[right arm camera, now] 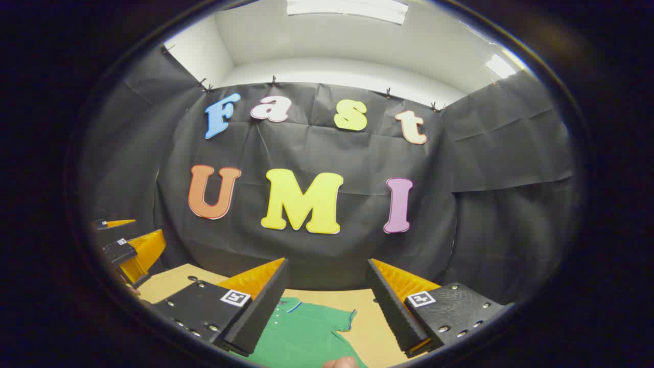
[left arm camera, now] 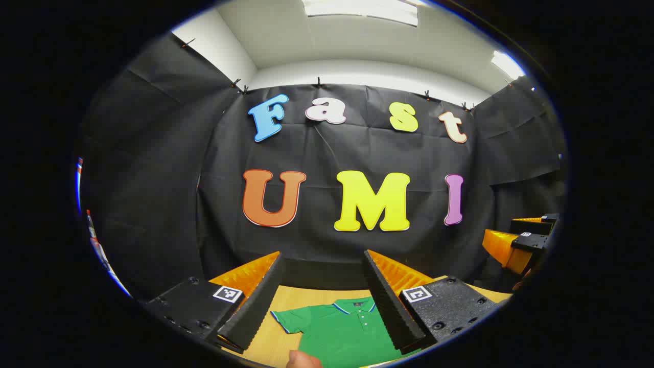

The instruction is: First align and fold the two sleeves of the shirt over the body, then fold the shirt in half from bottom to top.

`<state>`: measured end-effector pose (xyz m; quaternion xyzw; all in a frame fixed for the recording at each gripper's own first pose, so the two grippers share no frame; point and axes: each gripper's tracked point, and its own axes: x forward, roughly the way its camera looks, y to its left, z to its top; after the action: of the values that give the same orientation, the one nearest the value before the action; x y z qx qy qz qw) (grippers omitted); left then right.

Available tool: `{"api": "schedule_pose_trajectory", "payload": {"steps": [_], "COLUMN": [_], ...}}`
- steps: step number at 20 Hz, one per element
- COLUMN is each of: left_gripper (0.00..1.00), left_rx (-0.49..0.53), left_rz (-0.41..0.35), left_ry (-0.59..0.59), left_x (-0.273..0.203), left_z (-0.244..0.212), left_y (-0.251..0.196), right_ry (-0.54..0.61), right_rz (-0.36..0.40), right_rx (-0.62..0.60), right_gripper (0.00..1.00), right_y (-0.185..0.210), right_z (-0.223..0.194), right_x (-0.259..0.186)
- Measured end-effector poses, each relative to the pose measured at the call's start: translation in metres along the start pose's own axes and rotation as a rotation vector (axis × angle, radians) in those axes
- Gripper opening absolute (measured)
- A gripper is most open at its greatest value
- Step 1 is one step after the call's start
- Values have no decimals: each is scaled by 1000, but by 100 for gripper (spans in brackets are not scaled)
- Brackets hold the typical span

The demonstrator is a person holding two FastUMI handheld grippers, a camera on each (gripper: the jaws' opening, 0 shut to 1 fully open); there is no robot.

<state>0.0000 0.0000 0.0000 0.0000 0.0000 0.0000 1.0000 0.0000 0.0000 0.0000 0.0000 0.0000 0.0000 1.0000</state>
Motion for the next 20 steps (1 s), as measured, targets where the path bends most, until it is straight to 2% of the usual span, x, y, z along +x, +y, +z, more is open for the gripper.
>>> {"api": "schedule_pose_trajectory", "payload": {"steps": [8, 9, 20], "left_gripper": [100, 98, 98], "left_rx": [14, 22, 53], "left_rz": [26, 34, 35], "left_ry": [46, 52, 77], "left_x": [22, 24, 33], "left_z": [-20, -23, -34], "left_y": [-5, -6, -8], "right_ry": [23, 29, 76], "right_rz": [28, 33, 50], "right_rx": [8, 13, 12], "right_gripper": [95, 95, 94], "right_y": [-2, 0, -1], "right_z": [-12, -15, -37], "right_x": [27, 29, 47]}}
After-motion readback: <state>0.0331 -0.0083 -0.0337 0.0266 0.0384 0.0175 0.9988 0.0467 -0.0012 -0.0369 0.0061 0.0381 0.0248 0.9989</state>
